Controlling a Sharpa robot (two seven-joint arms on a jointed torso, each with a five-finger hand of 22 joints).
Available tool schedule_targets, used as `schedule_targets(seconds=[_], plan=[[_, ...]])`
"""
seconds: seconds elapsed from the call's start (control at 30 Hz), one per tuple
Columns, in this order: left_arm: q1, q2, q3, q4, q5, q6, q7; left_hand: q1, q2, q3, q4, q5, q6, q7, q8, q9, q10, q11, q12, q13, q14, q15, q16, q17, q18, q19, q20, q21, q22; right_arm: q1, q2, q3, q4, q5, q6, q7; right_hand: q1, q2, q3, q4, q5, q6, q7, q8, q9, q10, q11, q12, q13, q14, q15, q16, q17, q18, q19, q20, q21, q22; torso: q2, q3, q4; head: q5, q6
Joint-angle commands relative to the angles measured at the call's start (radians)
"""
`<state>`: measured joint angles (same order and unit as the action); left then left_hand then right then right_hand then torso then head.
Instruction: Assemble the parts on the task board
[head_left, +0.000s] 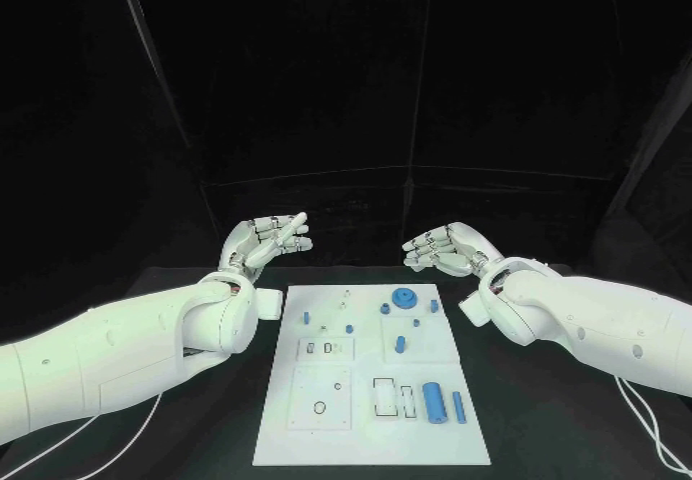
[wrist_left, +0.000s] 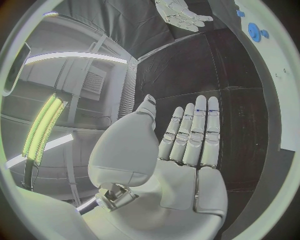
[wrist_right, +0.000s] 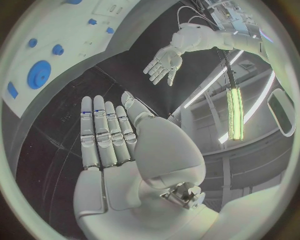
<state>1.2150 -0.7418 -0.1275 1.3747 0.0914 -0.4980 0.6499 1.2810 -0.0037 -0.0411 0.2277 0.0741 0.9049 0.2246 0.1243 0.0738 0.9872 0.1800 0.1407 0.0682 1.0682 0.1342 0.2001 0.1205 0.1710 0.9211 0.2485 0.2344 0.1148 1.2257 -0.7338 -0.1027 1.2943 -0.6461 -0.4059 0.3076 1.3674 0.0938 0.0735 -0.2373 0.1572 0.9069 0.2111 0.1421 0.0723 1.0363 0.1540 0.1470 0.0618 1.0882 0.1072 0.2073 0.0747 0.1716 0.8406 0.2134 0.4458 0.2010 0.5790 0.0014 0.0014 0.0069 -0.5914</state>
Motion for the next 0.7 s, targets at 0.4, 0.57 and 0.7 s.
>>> schedule_targets(seconds=[0.4,0.57,0.7], plan=[[0.003,-0.107,0.001,0.183,-0.006,0.065,0.009,0.037,0.019,-0.010,-0.059,-0.004,0.061,-0.010,-0.006,-0.007,0.072,-0.020,-0.012,-0.002,0.083,-0.024,-0.007,0.032,0.013,0.090,-0.026,-0.008,-0.013,0.052,0.028,0.002,0.007,-0.640,0.087,-0.273,-0.043,-0.072,0.107,-0.050,0.050,0.160,-0.053,-0.046,-0.006,0.227,-0.078,-0.065,0.007,0.420,-0.117,0.194,0.160,0.011,0.176,-0.119,0.416,0.232,0.101,-0.0038,0.0130,-0.018,0.027],[0.003,-0.122,0.001,0.212,-0.006,0.069,0.006,0.037,0.020,-0.010,-0.061,-0.004,0.062,-0.010,-0.007,-0.008,0.072,-0.020,-0.014,-0.003,0.082,-0.024,-0.010,0.033,0.013,0.092,-0.027,-0.009,-0.014,0.056,0.047,0.003,0.009,-0.757,0.127,-0.326,-0.080,-0.088,0.137,-0.047,0.039,0.149,-0.053,-0.075,-0.005,0.201,-0.074,-0.083,0.007,0.422,-0.118,0.372,0.272,0.012,0.197,-0.120,0.490,0.274,0.121,-0.0050,0.0158,-0.021,0.030],[0.003,-0.125,0.001,0.222,-0.006,0.073,0.004,0.038,0.021,-0.010,-0.063,-0.004,0.062,-0.010,-0.008,-0.008,0.072,-0.020,-0.015,-0.003,0.082,-0.024,-0.012,0.033,0.013,0.093,-0.027,-0.010,-0.015,0.057,0.063,0.003,0.005,-0.822,0.153,-0.353,-0.097,-0.099,0.152,-0.046,0.034,0.130,-0.052,-0.079,-0.006,0.163,-0.069,-0.084,0.004,0.421,-0.114,0.449,0.317,0.006,0.228,-0.116,0.550,0.333,0.136,-0.0063,0.0172,-0.027,0.031]])
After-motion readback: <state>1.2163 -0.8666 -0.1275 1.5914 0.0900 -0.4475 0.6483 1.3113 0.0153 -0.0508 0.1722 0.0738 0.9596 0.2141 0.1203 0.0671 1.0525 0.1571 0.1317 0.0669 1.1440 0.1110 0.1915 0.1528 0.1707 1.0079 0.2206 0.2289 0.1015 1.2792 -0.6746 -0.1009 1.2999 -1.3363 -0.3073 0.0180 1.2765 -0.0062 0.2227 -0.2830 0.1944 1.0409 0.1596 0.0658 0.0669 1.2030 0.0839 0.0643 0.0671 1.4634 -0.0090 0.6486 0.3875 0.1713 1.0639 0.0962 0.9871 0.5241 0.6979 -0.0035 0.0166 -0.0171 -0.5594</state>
